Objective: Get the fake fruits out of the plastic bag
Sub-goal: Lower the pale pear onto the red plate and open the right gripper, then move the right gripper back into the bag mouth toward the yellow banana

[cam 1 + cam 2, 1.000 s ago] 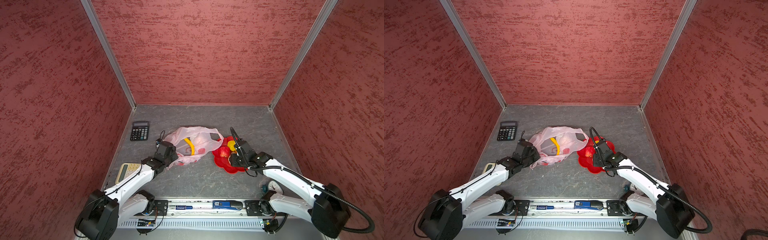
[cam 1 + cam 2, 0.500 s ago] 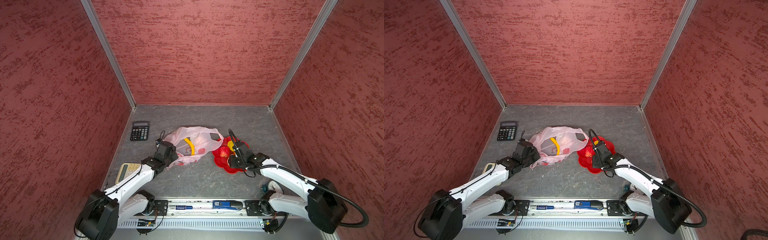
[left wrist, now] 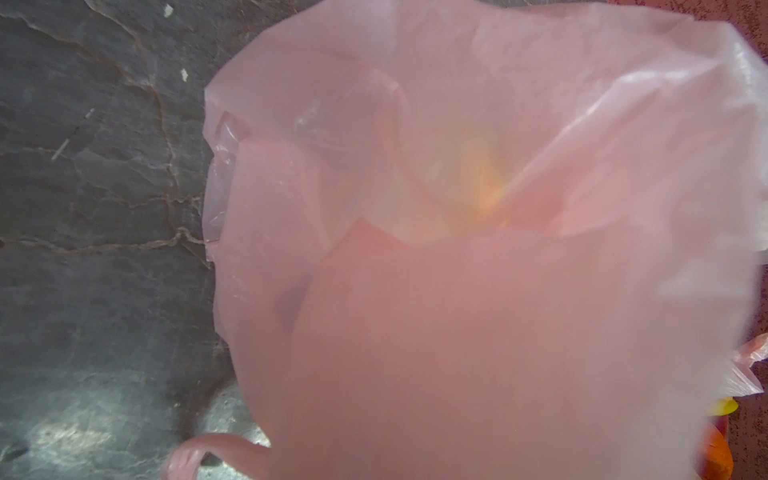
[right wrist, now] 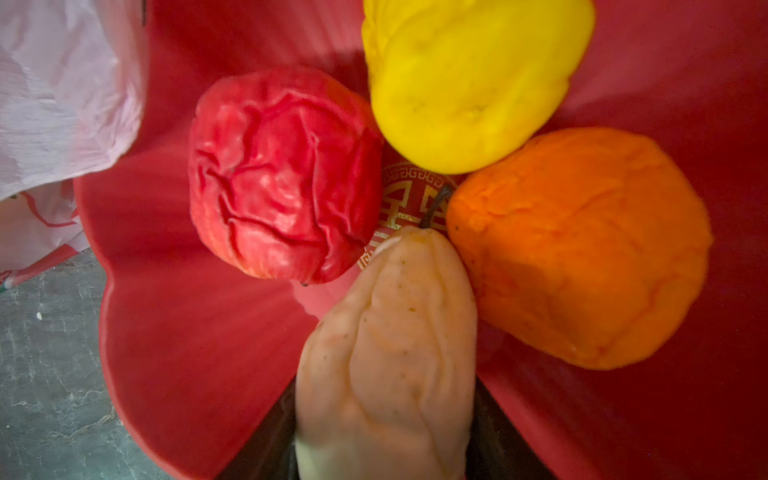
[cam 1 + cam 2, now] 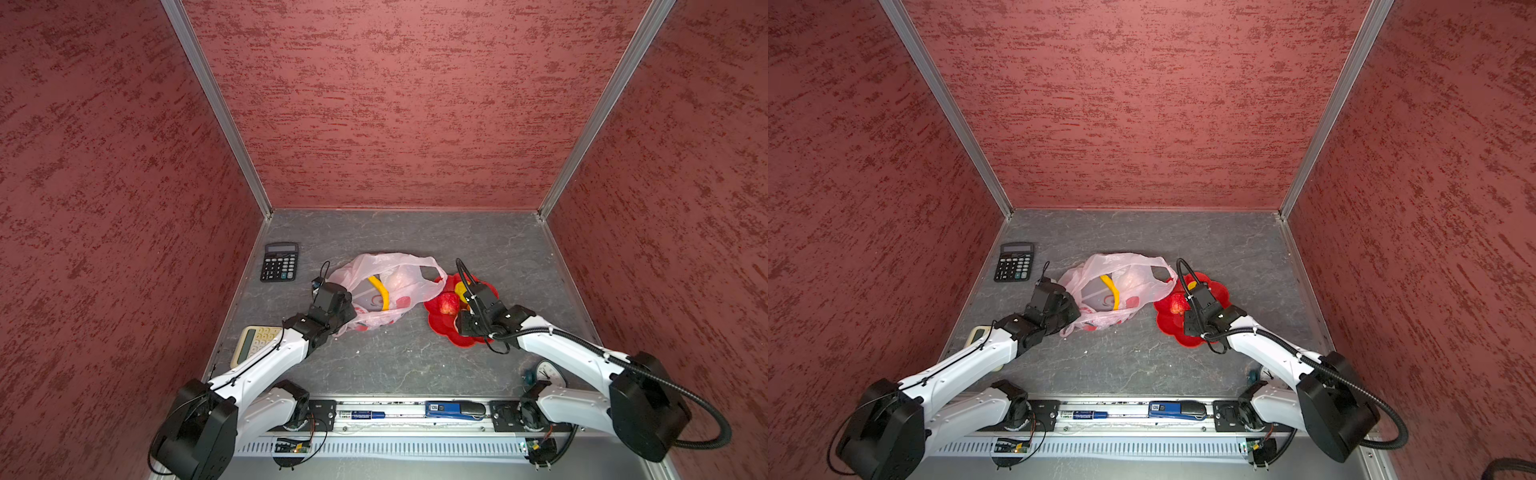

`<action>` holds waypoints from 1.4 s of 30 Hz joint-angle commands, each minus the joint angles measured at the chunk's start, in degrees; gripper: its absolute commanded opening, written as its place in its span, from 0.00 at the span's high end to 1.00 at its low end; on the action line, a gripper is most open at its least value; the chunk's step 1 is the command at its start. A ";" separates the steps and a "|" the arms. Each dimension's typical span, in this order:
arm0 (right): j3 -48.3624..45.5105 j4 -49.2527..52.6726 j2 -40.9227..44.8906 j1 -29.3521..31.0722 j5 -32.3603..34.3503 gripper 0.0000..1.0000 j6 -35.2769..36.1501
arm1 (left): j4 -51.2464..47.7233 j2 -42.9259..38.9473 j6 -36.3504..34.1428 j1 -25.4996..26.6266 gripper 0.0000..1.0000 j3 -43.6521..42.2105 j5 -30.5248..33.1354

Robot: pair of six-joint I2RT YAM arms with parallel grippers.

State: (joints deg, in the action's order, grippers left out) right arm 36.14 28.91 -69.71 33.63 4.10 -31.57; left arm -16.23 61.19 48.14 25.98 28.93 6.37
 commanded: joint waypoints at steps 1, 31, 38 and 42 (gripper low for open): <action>-0.28 -0.96 -0.08 -0.40 0.38 0.45 -0.55 | 1.03 -0.17 -0.50 -0.14 0.99 0.77 -0.04; 21.93 0.15 -2.98 0.14 0.13 0.46 10.50 | 1.47 0.41 -1.77 -0.06 1.00 1.33 -2.00; 29.44 -5.46 -12.68 6.90 -1.79 0.48 12.64 | 1.49 1.46 -2.42 0.21 0.99 2.27 -2.86; 33.46 -8.18 -19.19 10.07 -3.73 0.51 13.72 | 1.47 1.35 -2.58 0.24 0.99 2.10 -2.68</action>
State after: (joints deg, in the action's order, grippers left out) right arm 66.81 25.02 -86.37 41.95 2.96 -19.79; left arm -15.40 62.52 46.61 26.04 30.00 3.92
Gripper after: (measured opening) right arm 0.499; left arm 0.048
